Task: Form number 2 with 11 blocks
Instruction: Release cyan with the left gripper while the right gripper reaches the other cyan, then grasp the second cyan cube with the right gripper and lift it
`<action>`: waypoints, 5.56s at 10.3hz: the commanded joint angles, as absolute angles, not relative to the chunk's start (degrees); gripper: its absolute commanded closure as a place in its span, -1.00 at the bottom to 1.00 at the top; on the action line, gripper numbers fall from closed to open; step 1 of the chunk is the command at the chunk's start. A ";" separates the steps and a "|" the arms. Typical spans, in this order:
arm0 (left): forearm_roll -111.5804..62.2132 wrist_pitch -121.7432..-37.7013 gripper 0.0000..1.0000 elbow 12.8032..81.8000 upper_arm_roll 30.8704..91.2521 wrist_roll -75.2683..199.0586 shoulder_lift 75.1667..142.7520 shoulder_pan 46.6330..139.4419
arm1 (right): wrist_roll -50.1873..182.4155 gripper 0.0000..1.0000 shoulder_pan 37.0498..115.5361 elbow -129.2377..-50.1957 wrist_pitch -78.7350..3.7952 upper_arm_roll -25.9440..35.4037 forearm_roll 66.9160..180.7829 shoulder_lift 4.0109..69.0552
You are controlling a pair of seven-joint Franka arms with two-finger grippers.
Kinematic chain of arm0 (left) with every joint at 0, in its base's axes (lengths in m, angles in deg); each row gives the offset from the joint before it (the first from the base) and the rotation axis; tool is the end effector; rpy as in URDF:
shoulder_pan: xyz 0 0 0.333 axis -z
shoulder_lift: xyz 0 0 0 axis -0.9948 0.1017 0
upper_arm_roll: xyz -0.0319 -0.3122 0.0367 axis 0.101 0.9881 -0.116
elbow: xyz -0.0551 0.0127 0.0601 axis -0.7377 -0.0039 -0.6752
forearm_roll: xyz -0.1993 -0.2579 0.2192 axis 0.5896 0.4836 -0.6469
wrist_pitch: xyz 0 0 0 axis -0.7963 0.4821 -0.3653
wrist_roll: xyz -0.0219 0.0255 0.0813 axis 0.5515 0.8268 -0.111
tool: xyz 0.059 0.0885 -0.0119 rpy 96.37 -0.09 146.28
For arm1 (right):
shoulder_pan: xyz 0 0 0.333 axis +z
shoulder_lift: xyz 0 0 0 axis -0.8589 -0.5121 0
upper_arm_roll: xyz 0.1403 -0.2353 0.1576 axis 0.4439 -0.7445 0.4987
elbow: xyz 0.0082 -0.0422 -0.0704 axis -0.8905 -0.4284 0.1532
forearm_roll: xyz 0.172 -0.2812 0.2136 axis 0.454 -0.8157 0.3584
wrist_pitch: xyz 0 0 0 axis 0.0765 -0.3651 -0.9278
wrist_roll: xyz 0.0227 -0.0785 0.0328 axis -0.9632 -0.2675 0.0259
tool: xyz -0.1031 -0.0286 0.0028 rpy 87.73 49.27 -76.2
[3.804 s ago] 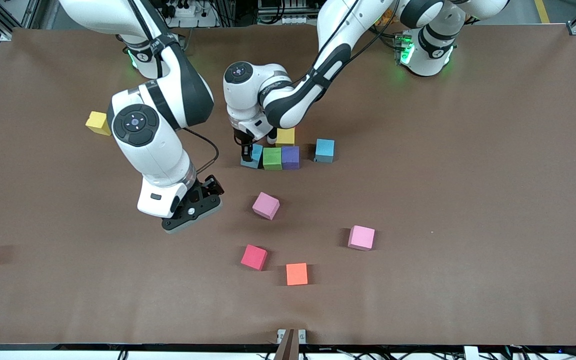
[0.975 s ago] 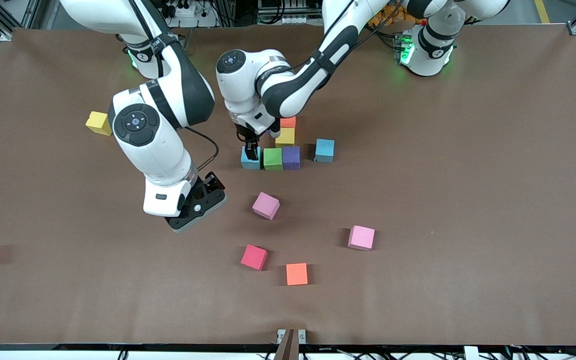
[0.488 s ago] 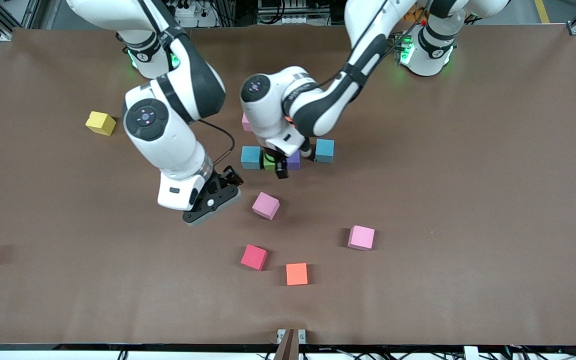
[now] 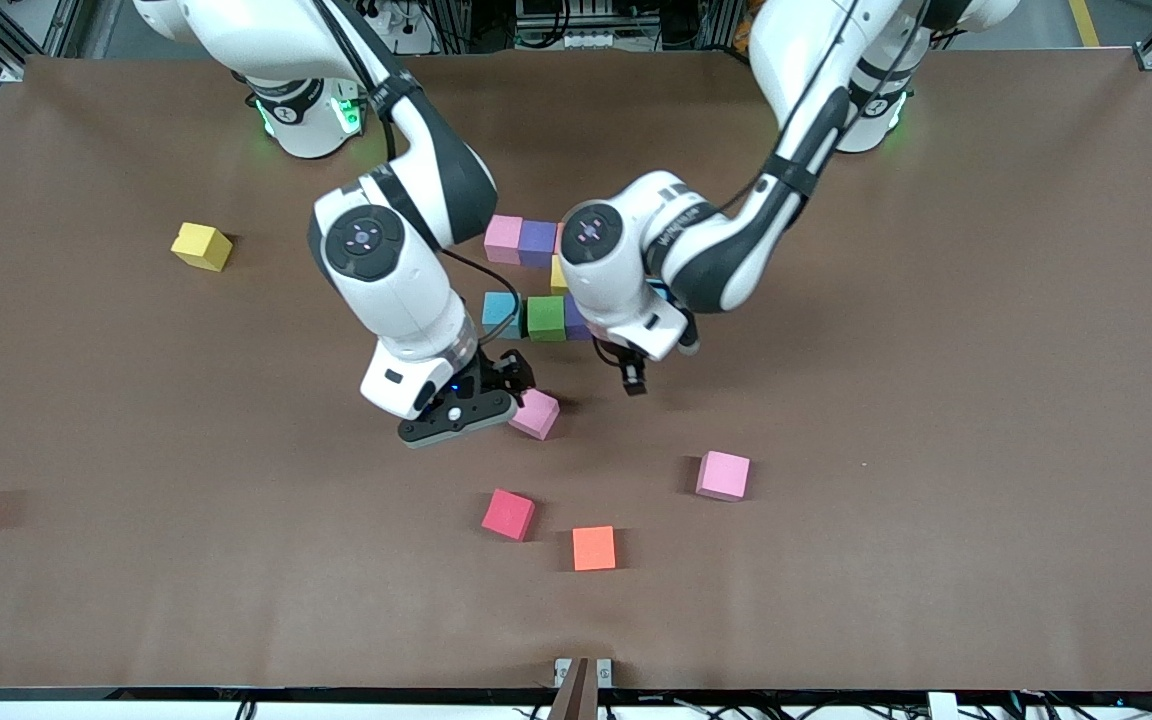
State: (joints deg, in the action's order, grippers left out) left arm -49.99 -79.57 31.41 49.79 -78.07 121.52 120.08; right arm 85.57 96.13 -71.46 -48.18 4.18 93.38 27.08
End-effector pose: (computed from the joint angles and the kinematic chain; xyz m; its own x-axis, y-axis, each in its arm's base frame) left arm 0.5403 -0.4599 0.2869 -0.1252 0.9779 0.1676 0.9898 0.1116 0.0887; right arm 0.6206 0.3948 0.3919 0.9503 0.2372 0.2014 0.2609 -0.9602 -0.0999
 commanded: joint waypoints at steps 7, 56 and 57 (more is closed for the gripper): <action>-51.25 -83.75 -0.45 33.37 50.12 -64.38 119.99 104.21 | 92.06 -1.00 104.63 -70.41 -47.62 4.64 94.12 25.98; -46.95 -87.63 -0.46 32.84 49.59 -30.71 121.31 87.41 | 31.86 1.00 104.99 -74.54 -56.68 18.35 93.86 13.94; -46.95 -87.63 -0.46 32.84 49.59 -30.71 121.31 87.42 | 31.77 1.00 104.90 -74.63 -56.06 18.27 93.86 14.29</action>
State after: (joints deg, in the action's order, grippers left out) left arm -48.08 -88.06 33.01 49.64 -31.75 121.35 87.33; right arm 32.87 105.64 -74.26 -57.65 17.60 93.62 13.18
